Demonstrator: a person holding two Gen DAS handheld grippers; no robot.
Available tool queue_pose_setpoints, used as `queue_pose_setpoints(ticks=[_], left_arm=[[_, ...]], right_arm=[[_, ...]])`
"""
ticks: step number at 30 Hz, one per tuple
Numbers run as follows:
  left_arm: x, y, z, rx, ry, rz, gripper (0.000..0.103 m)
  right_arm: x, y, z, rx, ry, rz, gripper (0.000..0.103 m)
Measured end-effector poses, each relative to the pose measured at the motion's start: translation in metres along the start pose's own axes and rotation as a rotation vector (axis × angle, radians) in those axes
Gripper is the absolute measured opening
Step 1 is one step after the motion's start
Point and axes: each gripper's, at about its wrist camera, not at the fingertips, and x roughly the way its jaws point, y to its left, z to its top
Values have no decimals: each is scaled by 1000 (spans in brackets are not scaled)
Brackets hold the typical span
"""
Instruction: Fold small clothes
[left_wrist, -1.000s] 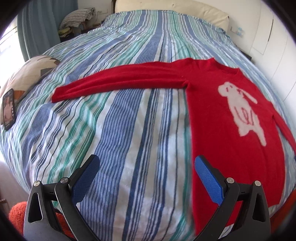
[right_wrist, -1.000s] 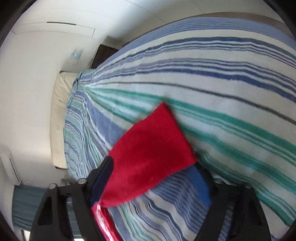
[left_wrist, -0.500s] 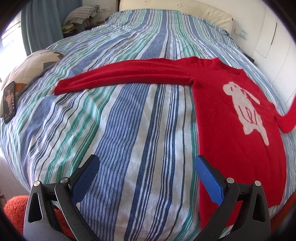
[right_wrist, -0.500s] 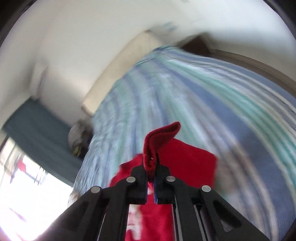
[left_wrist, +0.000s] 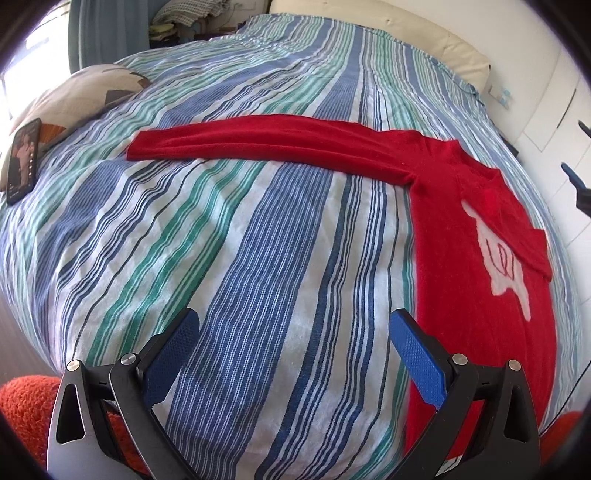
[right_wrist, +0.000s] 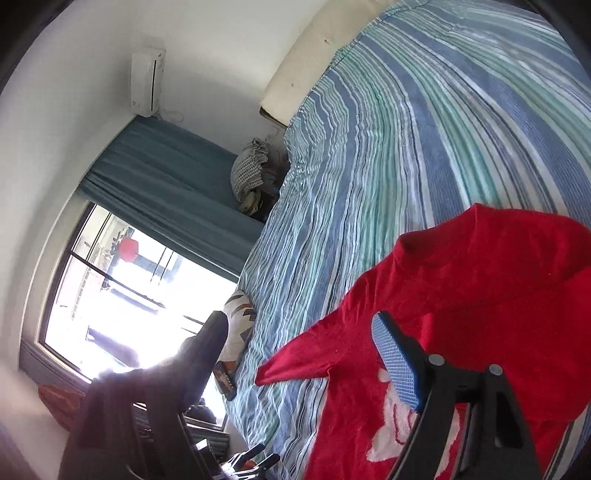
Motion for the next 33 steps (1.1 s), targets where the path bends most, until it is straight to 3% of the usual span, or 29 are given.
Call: queue_pose_setpoints(ticks=[4,9,11,12,13,14,16,19,21,23,24,27,33], left_arm=[[1,-3,1,8,-3,-13,103],[8,-14,0,46,8,14,102],[11,-18,-2,64,14,34,103],[11,-19,-4,73,15,44,103],[12,-20,-5,82,16,54,103],[11,-20,-6,86,16,63,103],[11,-18,-7,84,15,69,103],[11,-15,-5,67,16,57,103],[12,-15,-4,61,16,52,103],[12,-17,-4,65,15,48,103],[12,-18,-4,72,15,48,103],[11,-22,-6,95,14,55,103],[7,-16,-6,71,7,50,103]], right_arm=[[-34,-41,7,20,2,-218,80],[-37,-116,-21,177,81,-267,80],[-28,-147,-43,219,124,-341,80],[-22,-164,-54,222,154,-443,77],[-17,-173,-61,215,160,-491,70],[-18,-176,-65,196,147,-526,56],[-26,-160,-70,110,95,-594,56],[-38,-97,-84,-137,43,-781,69],[-43,-53,-94,-281,26,-869,82],[-44,-16,-113,-427,5,-1032,96],[-45,-3,-121,-489,-20,-1097,98],[-51,33,-137,-575,-73,-1197,98],[-63,60,-157,-569,-80,-1246,98]])
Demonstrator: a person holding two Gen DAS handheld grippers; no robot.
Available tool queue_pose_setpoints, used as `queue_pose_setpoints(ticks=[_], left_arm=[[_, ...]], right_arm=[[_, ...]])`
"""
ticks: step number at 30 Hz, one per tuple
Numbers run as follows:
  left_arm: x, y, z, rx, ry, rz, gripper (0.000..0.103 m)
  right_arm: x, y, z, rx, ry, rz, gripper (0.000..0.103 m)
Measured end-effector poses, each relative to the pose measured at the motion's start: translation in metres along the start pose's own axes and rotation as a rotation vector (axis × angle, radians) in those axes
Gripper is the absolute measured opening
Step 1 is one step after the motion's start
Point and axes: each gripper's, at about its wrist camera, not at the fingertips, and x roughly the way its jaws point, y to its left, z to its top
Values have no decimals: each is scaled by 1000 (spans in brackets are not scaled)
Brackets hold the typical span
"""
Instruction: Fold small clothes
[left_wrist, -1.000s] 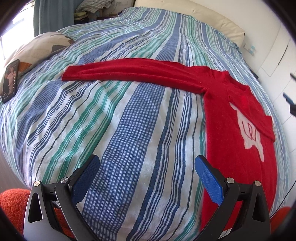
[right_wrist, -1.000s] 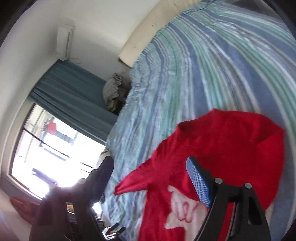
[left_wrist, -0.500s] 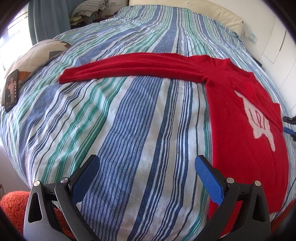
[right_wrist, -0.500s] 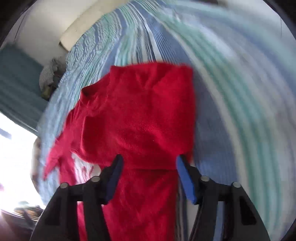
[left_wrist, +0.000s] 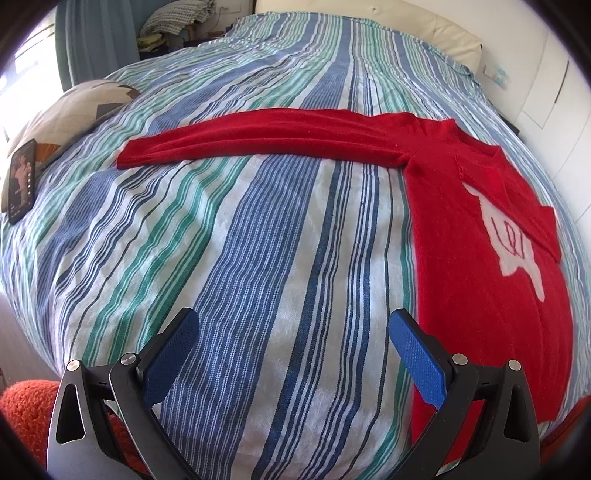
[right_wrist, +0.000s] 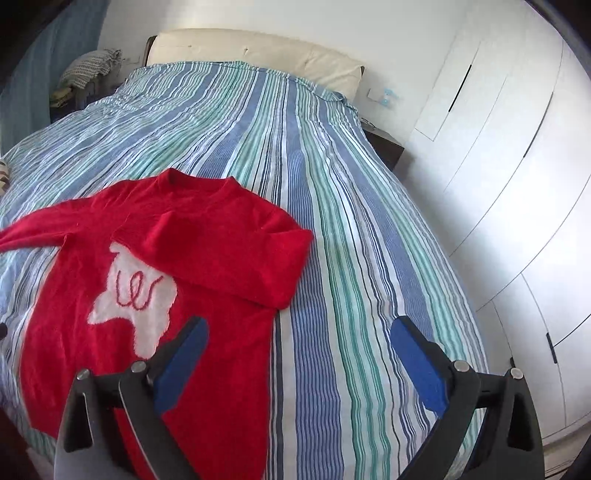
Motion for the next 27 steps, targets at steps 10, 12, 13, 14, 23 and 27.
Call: queue_pose_setpoints(ticks=[10,12,13,14,23,27], left_arm=[[2,5,0,-21,10,8,103],[2,4,-1,-14,10,11,103],[1,3,-1,-11,10,13,103],[1,3,-2,-9,11,14,103],[4,5,-3,-18,24,24,103],[6,4,-3,-13,29,28,103]], right_arm=[[-39,-6,-8,-35,-24,-87,100],[-42,-8,-8,-32,-22,-86,101],[-42,-9,-9,-31,-18,-85,101],[-42,-10,-9,-30,-16,-86,101],[-43,-16,-11,-19,-5,-123,101],[-43,-20,-10,-8,2,-123,102]])
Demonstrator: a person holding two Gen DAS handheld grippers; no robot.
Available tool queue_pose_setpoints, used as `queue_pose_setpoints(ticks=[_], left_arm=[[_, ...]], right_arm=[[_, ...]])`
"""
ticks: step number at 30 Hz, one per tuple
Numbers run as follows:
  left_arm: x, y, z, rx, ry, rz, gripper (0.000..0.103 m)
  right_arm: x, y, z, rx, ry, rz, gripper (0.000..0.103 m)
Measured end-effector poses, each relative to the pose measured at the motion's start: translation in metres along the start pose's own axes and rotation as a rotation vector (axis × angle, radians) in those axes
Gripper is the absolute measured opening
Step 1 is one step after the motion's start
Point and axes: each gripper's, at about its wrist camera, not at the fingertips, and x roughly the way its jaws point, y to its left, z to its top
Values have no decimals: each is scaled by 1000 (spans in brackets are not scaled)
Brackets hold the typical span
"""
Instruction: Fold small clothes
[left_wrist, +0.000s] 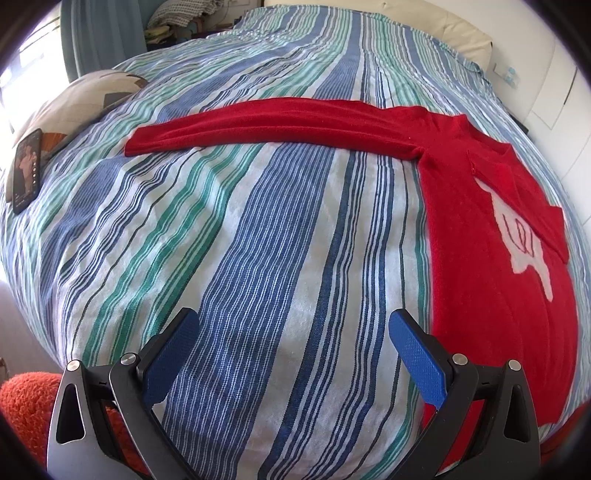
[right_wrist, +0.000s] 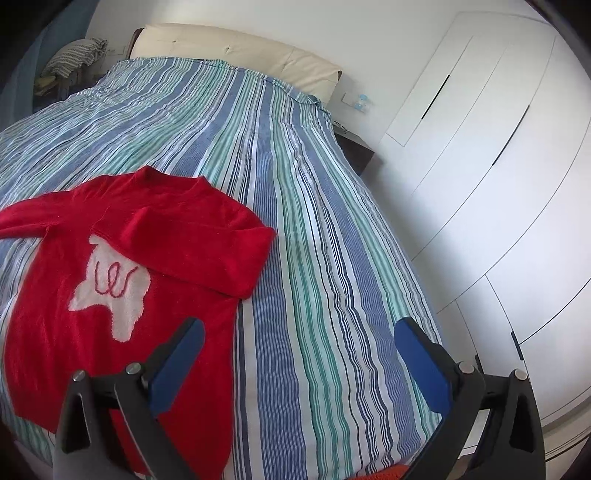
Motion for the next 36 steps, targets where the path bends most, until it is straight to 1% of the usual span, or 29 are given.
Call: queue_pose_setpoints(ticks=[4,15,36], left_arm=[[0,0,0,2,0,2,103],[1,0,1,1,4,5,103],[4,2,-1,-2,12,10,103]], right_arm=[[2,-3,-1,12,14,6,102],[1,-8,-2,22,23,-16,102],[8,-15,-7,47,65,5,102]])
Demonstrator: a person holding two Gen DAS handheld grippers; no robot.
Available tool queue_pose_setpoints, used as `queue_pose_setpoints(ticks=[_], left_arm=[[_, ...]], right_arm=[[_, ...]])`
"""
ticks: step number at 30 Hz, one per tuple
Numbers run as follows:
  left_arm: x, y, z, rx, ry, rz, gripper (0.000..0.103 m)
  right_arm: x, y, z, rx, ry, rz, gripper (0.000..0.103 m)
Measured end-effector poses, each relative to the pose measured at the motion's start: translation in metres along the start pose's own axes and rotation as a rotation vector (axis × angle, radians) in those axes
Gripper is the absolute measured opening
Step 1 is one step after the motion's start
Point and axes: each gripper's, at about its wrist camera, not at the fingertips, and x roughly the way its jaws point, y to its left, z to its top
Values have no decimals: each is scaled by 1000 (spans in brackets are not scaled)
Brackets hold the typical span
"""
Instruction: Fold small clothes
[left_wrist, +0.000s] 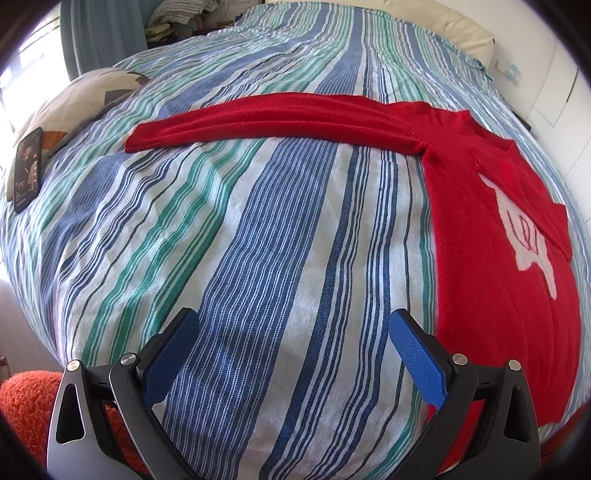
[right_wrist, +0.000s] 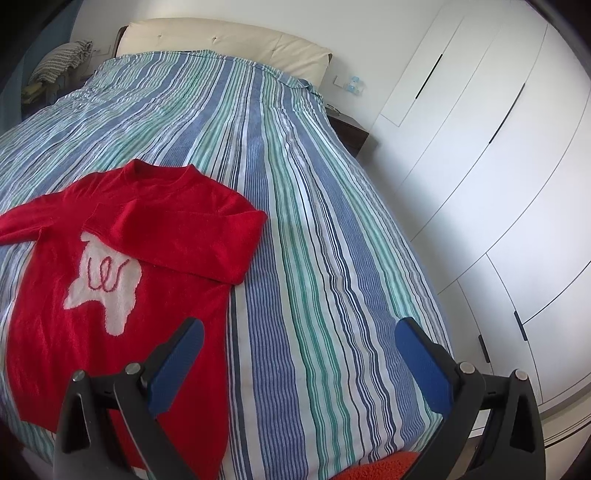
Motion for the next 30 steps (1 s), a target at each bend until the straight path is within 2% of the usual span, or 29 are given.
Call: queue_pose_setpoints(ticks=[26,28,30], left_arm=[[8,-4,-1,21,22,13,103],[8,-5,1,19,25,-8,103],[5,-3,5,-4,27,-67,103]], right_arm=[[16,0,-4,13,37,4,102],[22,2,-6,23,48,27,102],[28,5,-12,41,61,87,102]])
